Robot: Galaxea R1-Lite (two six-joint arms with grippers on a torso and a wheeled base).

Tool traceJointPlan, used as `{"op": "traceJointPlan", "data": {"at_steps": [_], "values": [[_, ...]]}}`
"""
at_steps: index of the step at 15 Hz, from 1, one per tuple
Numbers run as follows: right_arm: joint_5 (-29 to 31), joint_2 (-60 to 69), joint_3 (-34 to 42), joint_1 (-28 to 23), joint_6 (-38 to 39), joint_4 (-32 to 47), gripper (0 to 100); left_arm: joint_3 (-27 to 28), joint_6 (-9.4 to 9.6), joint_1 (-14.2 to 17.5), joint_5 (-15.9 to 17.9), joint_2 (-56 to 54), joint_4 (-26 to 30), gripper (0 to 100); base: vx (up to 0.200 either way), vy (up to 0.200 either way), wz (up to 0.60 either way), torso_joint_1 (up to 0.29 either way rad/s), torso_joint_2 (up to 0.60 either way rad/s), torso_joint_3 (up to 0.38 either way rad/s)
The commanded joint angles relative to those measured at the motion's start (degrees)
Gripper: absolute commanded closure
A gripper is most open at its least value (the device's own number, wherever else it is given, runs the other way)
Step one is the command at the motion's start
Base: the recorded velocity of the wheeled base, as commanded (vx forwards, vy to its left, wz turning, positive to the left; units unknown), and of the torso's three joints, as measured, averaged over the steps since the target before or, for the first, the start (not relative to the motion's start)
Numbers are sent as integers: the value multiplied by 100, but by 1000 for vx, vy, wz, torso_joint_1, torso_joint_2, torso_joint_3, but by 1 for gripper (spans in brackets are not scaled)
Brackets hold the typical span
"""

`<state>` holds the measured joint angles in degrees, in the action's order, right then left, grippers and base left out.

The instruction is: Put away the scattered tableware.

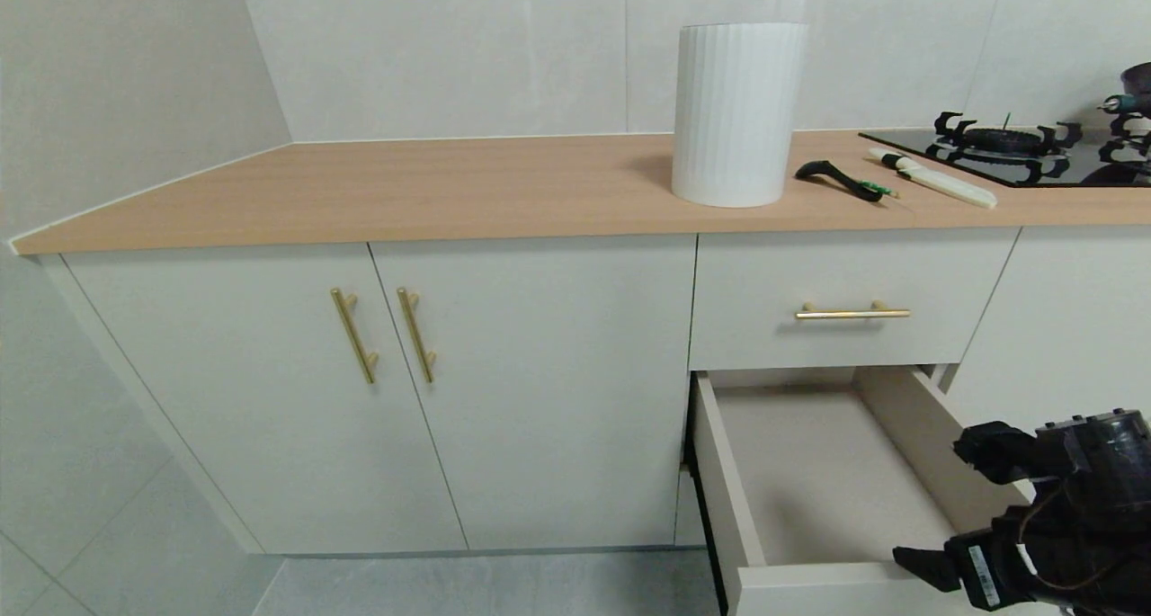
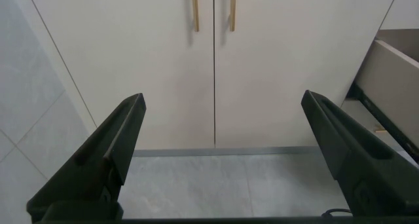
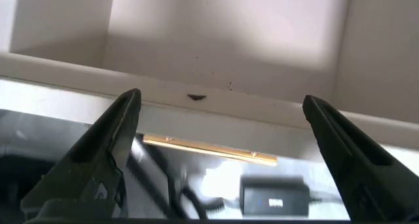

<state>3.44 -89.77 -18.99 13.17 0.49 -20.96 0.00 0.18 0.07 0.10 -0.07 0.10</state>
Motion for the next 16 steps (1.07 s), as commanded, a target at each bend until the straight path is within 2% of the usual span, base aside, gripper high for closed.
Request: {"op": "traceJointPlan", "data": {"at_steps": [1, 4, 5, 6, 13, 15, 16], "values": [[-1, 496, 291, 46, -5, 48, 0, 0, -1, 1, -1, 7, -1, 0, 0, 0, 0, 0, 0, 0], [25, 803, 361, 186, -14, 514, 0, 0, -1, 1, -1, 7, -1, 0, 0, 0, 0, 0, 0, 0], [25, 1190, 335, 371, -14, 1041, 0, 0, -1, 1, -1, 7, -1, 0, 0, 0, 0, 0, 0, 0], [25, 1357, 308, 441, -14, 1199, 0, 0, -1, 1, -1, 7, -1, 0, 0, 0, 0, 0, 0, 0], [-1, 1463, 335, 520, -5, 1472, 0, 0, -1, 1, -1, 7, -1, 0, 0, 0, 0, 0, 0, 0], [-1, 1542, 141, 520, 4, 1463, 0, 0, -1, 1, -1, 7, -1, 0, 0, 0, 0, 0, 0, 0], [-27, 1594, -324, 485, 22, 1463, 0, 0, -1, 1, -1, 7, -1, 0, 0, 0, 0, 0, 0, 0]]}}
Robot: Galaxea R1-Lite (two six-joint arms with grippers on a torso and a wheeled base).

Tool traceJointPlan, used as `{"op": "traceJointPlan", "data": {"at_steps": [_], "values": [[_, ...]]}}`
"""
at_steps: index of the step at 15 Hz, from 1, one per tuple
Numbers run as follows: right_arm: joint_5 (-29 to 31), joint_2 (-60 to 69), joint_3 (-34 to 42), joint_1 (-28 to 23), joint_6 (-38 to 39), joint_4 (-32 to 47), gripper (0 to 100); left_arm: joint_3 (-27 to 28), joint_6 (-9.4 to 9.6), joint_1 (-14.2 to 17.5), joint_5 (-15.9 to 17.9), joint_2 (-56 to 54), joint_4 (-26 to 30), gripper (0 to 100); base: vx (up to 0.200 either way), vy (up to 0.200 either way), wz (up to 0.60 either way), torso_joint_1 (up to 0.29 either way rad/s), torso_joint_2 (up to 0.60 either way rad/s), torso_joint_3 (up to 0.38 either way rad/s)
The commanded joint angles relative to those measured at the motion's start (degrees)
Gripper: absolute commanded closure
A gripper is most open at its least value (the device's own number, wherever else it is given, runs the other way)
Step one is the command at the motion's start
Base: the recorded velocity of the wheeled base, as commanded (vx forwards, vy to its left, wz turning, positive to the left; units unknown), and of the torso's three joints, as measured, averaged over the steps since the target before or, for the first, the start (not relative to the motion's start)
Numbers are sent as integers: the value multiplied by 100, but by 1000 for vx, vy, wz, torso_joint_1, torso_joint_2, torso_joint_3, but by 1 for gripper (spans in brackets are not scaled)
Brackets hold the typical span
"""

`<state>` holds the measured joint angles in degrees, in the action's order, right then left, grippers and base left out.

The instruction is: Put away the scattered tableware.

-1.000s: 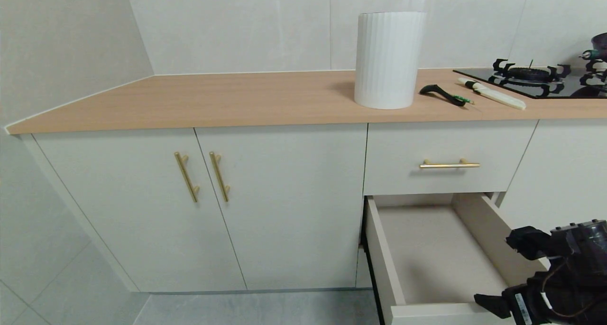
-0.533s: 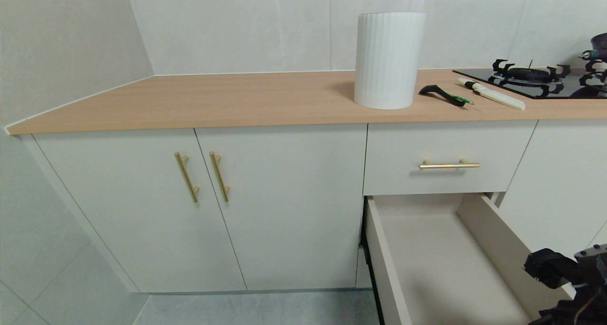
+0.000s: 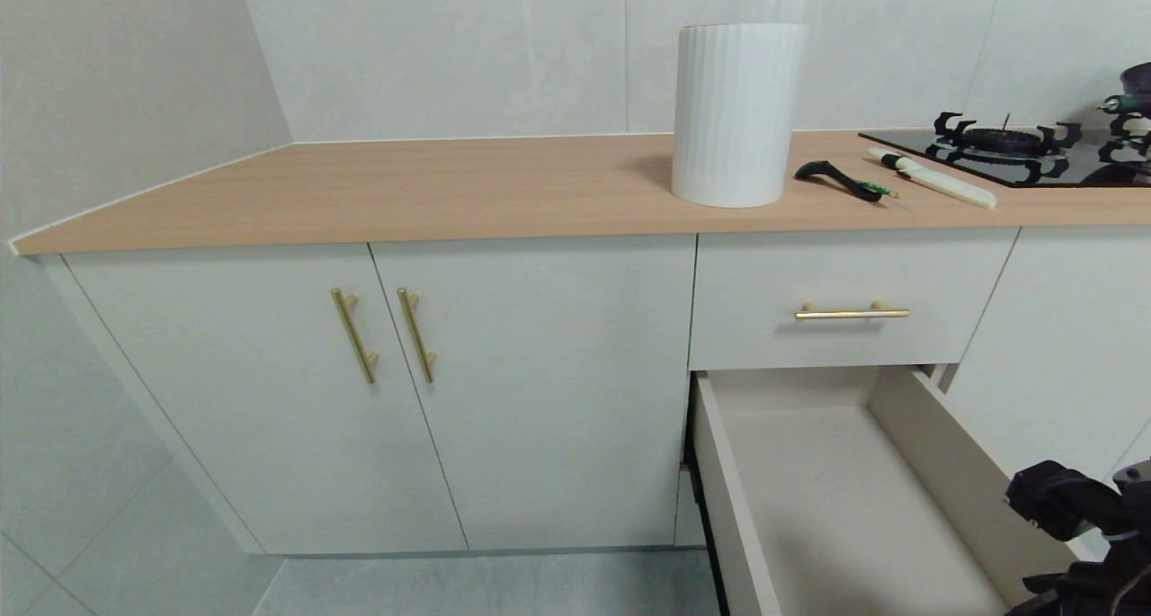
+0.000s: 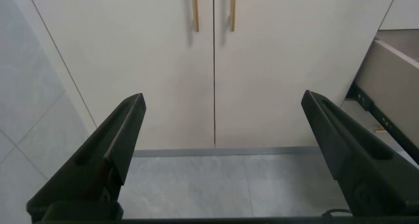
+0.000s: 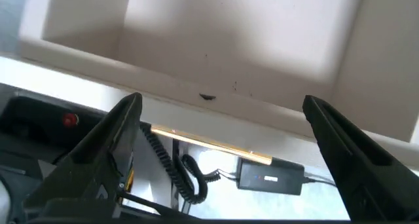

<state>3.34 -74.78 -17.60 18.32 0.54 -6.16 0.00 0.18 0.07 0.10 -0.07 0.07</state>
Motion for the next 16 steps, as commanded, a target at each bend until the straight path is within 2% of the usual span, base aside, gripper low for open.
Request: {"op": "traceJointPlan", "data": {"at_steps": [1, 2, 4, 6, 9, 13, 16], "values": [[-106, 69, -1017, -30, 8, 9, 0, 0, -1, 1, -1, 7, 1, 0, 0, 0, 0, 0, 0, 0], [-114, 16, -1509, -30, 8, 176, 0, 0, -1, 1, -1, 7, 1, 0, 0, 0, 0, 0, 0, 0], [-106, -265, -2573, -101, -18, 1090, 0, 0, -1, 1, -1, 7, 1, 0, 0, 0, 0, 0, 0, 0], [-264, -520, -3091, -303, -45, 1398, 0, 0, -1, 1, -1, 7, 1, 0, 0, 0, 0, 0, 0, 0], [-501, -696, -2968, -628, -80, 1354, 0, 0, -1, 1, -1, 7, 1, 0, 0, 0, 0, 0, 0, 0], [-571, -679, -2968, -681, -159, 1310, 0, 0, -1, 1, -1, 7, 1, 0, 0, 0, 0, 0, 0, 0], [-563, -714, -2959, -681, -159, 1310, 0, 0, -1, 1, -1, 7, 1, 0, 0, 0, 0, 35, -203, -264]]}}
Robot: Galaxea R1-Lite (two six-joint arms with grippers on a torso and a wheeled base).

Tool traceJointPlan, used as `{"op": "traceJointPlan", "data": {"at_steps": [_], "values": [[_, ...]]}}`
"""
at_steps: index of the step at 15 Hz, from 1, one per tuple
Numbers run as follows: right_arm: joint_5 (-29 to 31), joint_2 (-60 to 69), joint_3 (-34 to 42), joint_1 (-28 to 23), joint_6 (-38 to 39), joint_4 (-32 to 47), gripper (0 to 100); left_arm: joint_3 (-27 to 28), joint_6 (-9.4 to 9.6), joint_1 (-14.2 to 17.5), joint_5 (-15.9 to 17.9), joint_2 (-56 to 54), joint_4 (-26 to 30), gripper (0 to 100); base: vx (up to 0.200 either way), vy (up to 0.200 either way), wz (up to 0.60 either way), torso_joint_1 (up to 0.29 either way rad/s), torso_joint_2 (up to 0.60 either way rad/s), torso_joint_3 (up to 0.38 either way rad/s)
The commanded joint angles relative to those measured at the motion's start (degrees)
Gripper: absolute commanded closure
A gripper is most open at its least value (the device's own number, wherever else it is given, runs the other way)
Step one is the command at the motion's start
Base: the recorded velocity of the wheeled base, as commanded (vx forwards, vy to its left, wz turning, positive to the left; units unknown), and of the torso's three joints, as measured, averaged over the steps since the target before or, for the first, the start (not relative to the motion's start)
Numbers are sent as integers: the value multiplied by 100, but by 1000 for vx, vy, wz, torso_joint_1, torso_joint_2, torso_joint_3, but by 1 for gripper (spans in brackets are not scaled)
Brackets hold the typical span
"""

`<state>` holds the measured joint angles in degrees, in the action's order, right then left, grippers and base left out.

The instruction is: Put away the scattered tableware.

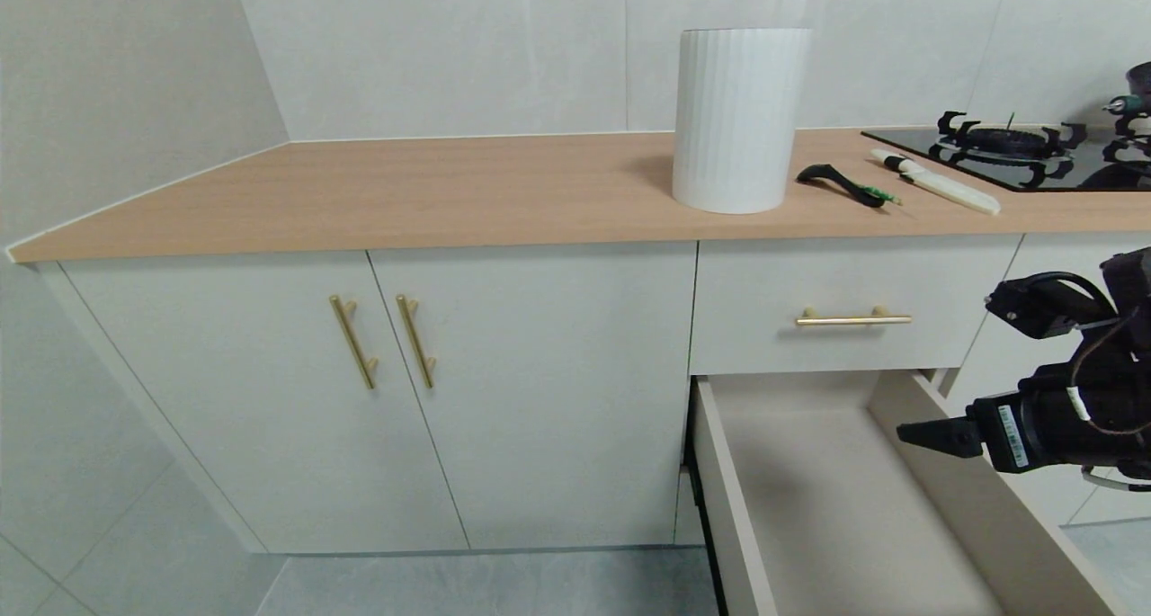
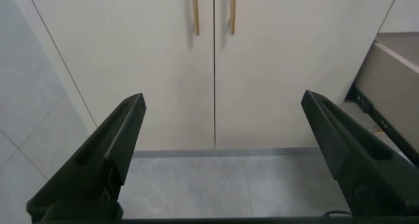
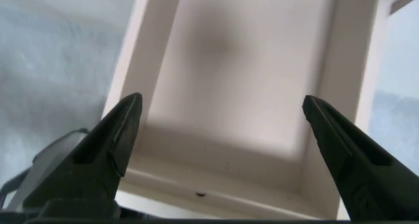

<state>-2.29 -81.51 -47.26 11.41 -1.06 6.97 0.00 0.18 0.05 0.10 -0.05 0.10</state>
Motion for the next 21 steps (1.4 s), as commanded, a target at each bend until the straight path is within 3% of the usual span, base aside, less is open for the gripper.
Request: {"op": "traceJointPlan", "data": {"at_steps": [1, 11, 14, 16, 19, 21], "values": [[1, -50, 7, 10, -8, -3, 0, 0, -1, 4, -1, 5, -1, 0, 0, 0, 0, 80, -456, -344], [36, -120, 7, 2, -8, -12, 0, 0, -1, 4, -1, 5, -1, 0, 0, 0, 0, 127, -479, -330], [18, -208, -37, -130, -26, -407, 0, 0, -1, 4, -1, 5, -1, 0, 0, 0, 0, 155, -432, -273], [45, -656, -758, -271, -140, -636, 0, 0, -1, 4, -1, 5, -1, 0, 0, 0, 0, 54, -146, -93], [475, -1711, -2551, -385, -122, 322, 0, 0, -1, 4, -1, 5, -1, 0, 0, 0, 0, 9, -20, -15], [528, -2256, -3157, -385, -122, 428, 0, 0, -1, 4, -1, 5, -1, 0, 0, 0, 0, 0, 0, 0]]}}
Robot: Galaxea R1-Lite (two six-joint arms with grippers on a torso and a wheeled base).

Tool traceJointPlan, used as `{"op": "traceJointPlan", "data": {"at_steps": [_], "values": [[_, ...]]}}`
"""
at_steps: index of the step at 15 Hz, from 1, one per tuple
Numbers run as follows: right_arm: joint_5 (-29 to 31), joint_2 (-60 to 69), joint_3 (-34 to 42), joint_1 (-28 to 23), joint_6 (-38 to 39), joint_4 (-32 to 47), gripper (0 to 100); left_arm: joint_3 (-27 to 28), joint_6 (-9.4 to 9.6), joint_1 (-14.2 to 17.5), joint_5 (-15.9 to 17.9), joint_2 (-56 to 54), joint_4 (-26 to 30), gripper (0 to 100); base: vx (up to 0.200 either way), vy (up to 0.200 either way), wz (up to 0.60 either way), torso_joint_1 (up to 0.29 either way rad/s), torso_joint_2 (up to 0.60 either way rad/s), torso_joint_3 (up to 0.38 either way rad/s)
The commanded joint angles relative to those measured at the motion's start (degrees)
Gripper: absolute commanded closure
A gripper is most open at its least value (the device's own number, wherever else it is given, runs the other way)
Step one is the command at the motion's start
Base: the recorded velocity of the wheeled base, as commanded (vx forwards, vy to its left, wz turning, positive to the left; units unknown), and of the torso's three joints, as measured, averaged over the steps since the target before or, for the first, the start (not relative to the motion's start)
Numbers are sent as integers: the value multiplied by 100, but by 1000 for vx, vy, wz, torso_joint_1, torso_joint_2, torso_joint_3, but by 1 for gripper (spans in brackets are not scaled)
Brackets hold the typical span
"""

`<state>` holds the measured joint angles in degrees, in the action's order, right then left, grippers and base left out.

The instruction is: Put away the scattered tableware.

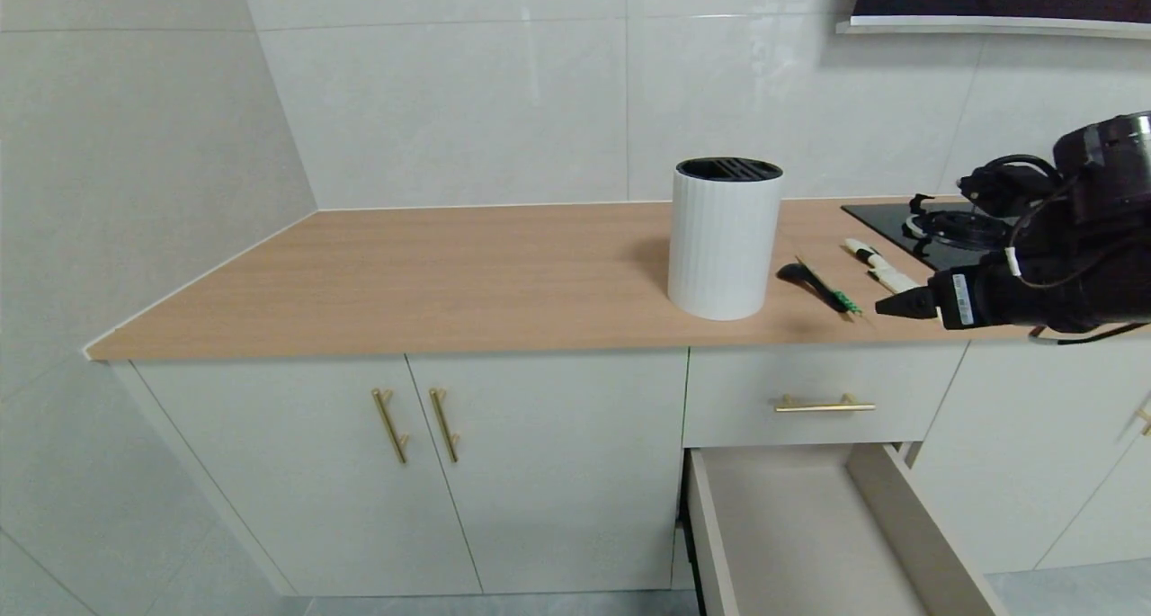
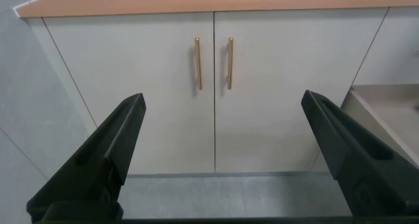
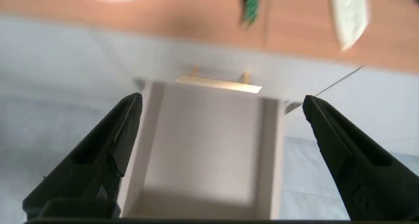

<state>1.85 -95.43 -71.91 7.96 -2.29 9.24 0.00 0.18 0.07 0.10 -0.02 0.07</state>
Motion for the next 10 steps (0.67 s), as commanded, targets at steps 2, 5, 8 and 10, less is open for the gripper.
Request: {"op": "traceJointPlan", "data": {"at_steps": [2, 5, 8, 10], "values": [[131, -1382, -1106, -49, 18, 219, 0, 0, -1, 1, -1, 2, 1, 0, 0, 0, 0, 0, 0, 0], [500, -1988, -1413, -102, 45, 183, 0, 0, -1, 1, -1, 2, 1, 0, 0, 0, 0, 0, 0, 0], [544, -2261, -1589, -110, 133, 148, 0, 0, -1, 1, -1, 2, 1, 0, 0, 0, 0, 0, 0, 0], [544, -2366, -1703, -128, 212, 148, 0, 0, -1, 1, -1, 2, 1, 0, 0, 0, 0, 0, 0, 0]]}}
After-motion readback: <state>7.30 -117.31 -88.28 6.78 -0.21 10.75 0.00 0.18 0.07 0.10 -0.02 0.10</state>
